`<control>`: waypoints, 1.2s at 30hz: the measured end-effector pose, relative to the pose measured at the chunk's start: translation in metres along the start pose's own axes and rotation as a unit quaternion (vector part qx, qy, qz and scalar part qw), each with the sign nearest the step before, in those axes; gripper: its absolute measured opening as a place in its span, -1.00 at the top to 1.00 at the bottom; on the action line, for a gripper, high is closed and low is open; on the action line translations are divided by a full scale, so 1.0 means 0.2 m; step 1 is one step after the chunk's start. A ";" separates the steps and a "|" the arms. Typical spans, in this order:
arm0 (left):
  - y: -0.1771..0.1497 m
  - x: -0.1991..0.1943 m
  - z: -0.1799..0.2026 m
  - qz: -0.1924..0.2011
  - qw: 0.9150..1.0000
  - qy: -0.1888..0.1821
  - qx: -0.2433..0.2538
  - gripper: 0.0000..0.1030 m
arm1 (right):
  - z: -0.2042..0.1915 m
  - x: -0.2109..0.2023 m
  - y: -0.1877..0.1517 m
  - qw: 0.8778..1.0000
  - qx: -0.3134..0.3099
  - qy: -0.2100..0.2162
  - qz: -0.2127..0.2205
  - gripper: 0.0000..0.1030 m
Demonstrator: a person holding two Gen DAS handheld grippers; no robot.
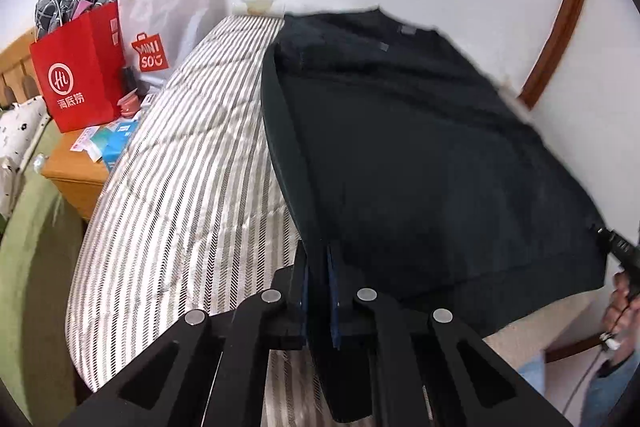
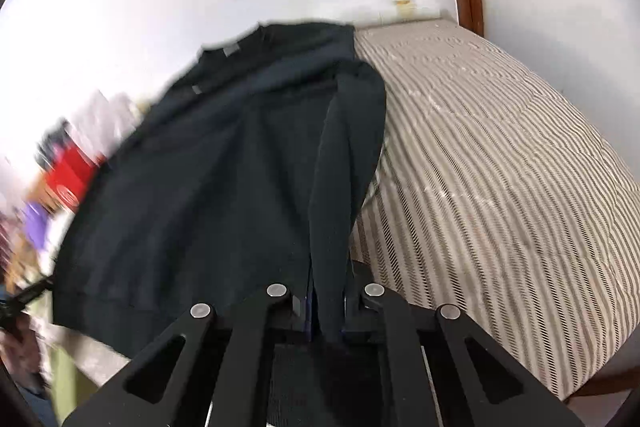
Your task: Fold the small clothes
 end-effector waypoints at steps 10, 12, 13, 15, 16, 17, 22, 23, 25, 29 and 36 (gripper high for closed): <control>0.07 -0.19 0.04 0.044 0.998 -0.050 0.007 0.85 | -0.03 -0.28 0.05 0.998 -0.022 0.009 0.053 0.84; 0.12 -0.21 0.06 0.054 0.997 -0.056 0.001 0.85 | -0.05 -0.28 0.10 0.998 -0.021 0.009 0.066 0.84; 0.16 -0.22 0.07 0.064 0.996 -0.056 0.002 0.85 | -0.06 -0.29 0.15 0.997 -0.023 0.008 0.076 0.84; 0.22 -0.23 0.08 0.082 0.995 -0.050 0.005 0.85 | -0.07 -0.30 0.23 0.996 -0.029 0.003 0.087 0.84; 0.26 -0.23 0.09 0.090 0.995 -0.049 0.005 0.85 | -0.08 -0.30 0.26 0.995 -0.031 0.000 0.092 0.84; 0.30 -0.23 0.09 0.096 0.994 -0.048 0.005 0.85 | -0.09 -0.30 0.30 0.995 -0.033 -0.002 0.096 0.84; 0.48 -0.16 0.14 0.107 0.994 -0.028 0.004 0.85 | -0.10 -0.25 0.49 0.994 -0.035 -0.011 0.106 0.84; 0.51 -0.14 0.15 0.109 0.994 -0.021 0.004 0.85 | -0.10 -0.23 0.53 0.994 -0.034 -0.012 0.106 0.84; 0.57 -0.10 0.17 0.115 0.993 -0.008 0.008 0.85 | -0.10 -0.20 0.61 0.994 -0.032 -0.014 0.107 0.84; 0.70 0.01 0.20 0.118 0.993 0.011 0.016 0.85 | -0.11 -0.09 0.75 0.994 -0.029 -0.022 0.104 0.84; 0.86 0.22 0.24 0.107 0.994 0.029 0.021 0.85 | -0.09 0.14 0.95 0.995 -0.028 -0.032 0.087 0.84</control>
Point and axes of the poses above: each gripper's, at about its wrist camera, not at the fingertips, and x roughly the way its jaws point, z to its right, y to its top, the point moved 2 cm from there along x, roughly the way its jaws point, and after that the axes turned 8 degrees about -x, right-handed, at the moved point
